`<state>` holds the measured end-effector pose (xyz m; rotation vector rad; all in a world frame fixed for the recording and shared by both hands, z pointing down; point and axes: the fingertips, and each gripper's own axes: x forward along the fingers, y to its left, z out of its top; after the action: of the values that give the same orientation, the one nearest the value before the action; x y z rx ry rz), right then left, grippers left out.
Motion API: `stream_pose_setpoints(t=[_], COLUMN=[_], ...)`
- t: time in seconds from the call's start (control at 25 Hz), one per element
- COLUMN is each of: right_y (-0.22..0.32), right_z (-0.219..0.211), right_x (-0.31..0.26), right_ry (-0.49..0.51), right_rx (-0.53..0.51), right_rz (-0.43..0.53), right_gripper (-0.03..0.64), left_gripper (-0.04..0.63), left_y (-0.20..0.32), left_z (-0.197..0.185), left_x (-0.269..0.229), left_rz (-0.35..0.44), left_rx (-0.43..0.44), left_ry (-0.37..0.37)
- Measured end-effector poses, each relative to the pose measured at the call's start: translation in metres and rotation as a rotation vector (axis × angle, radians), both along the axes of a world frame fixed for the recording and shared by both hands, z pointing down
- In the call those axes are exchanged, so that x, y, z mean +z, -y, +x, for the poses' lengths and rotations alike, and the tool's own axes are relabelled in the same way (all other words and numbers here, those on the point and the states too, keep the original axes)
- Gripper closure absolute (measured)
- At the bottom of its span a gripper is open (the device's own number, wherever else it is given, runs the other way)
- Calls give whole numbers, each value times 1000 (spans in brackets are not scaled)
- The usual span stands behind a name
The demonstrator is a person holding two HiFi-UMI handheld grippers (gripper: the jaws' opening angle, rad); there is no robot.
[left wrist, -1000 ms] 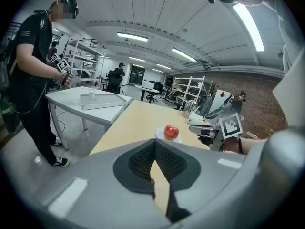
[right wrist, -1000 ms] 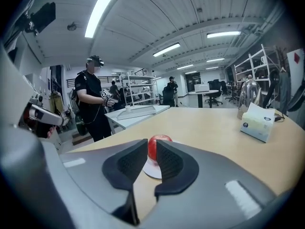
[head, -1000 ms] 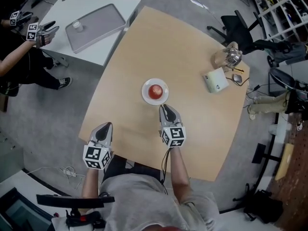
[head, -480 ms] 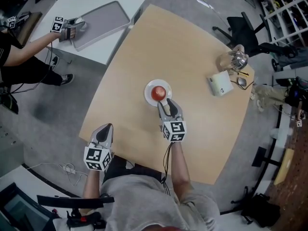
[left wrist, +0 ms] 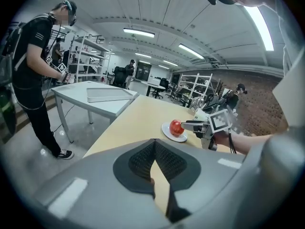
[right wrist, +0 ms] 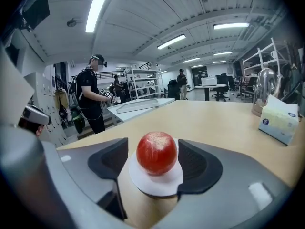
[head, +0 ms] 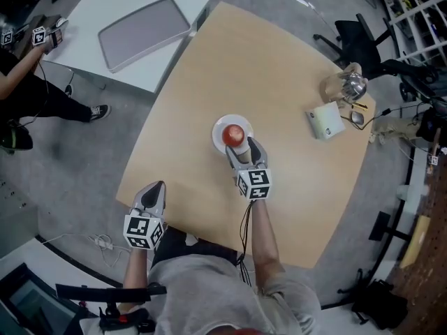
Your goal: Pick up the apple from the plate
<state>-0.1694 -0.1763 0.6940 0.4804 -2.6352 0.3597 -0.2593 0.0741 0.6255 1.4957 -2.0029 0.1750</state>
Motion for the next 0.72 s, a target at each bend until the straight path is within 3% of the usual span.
stream_pose_setpoints(t=[0.28, 0.72], right_y=[4, 10], right_z=[-10, -16], right_x=[14, 31], right_ry=[-6, -39], right_rx=[-20, -27], right_rz=[-23, -14], right_gripper=[242, 227], left_gripper=[575, 575], left_y=[3, 6], left_z=[2, 1], left_x=[8, 13], left_rz=[-17, -36], left_rx=[3, -8], left_ry=[-12, -13])
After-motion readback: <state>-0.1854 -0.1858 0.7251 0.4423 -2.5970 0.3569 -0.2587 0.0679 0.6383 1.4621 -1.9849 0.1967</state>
